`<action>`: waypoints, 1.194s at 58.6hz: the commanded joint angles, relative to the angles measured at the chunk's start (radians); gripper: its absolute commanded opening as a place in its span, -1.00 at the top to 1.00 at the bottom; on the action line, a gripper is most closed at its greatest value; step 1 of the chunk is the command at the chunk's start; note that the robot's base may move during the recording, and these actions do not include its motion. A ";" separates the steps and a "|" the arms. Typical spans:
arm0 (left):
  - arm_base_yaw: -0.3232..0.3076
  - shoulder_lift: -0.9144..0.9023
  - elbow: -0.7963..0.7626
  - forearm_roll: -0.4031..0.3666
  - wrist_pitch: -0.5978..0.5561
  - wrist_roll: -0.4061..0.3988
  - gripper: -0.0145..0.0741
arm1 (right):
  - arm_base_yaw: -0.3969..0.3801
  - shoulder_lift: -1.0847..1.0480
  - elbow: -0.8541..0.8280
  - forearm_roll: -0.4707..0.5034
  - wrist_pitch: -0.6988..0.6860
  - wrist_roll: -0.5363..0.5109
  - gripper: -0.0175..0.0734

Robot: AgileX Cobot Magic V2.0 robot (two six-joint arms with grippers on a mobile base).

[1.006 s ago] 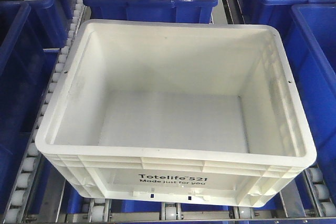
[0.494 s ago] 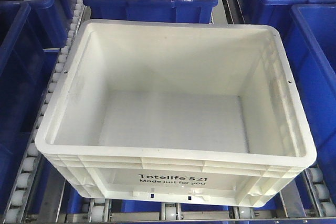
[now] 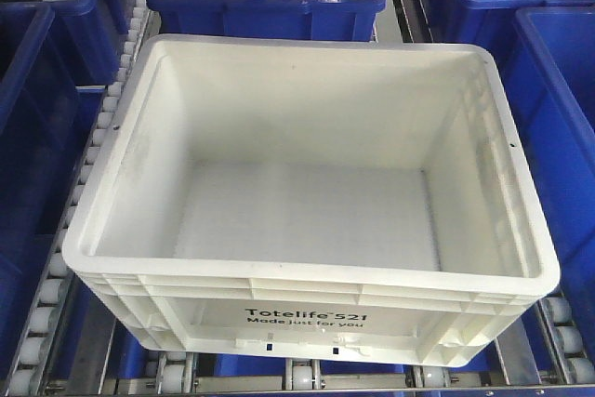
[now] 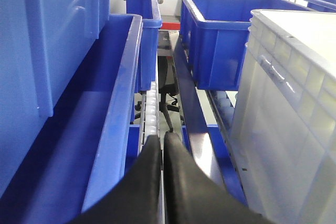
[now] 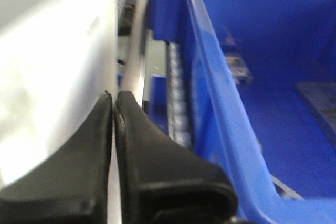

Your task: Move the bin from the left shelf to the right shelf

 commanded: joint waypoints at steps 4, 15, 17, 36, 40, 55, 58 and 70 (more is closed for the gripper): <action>0.001 0.012 0.020 -0.001 -0.082 -0.009 0.69 | -0.070 0.001 0.014 -0.096 -0.099 0.070 0.63; 0.001 0.012 0.020 -0.001 -0.082 -0.009 0.69 | -0.099 0.001 0.035 -0.128 -0.182 0.109 0.63; 0.001 0.012 0.020 -0.001 -0.082 -0.009 0.69 | -0.099 0.001 0.035 -0.126 -0.195 0.109 0.63; 0.001 0.012 0.020 -0.001 -0.082 -0.009 0.69 | -0.099 0.001 0.035 -0.120 -0.214 0.181 0.63; 0.001 0.012 0.020 -0.001 -0.082 -0.009 0.69 | -0.096 0.001 0.035 -0.120 -0.214 0.182 0.63; 0.001 0.012 0.020 -0.001 -0.082 -0.009 0.69 | -0.016 0.001 0.035 -0.125 -0.213 0.160 0.63; 0.001 0.012 0.020 -0.001 -0.082 -0.009 0.69 | -0.019 0.001 0.035 -0.124 -0.213 0.160 0.63; 0.001 0.012 0.020 -0.001 -0.082 -0.009 0.69 | -0.021 0.001 0.035 -0.124 -0.213 0.160 0.63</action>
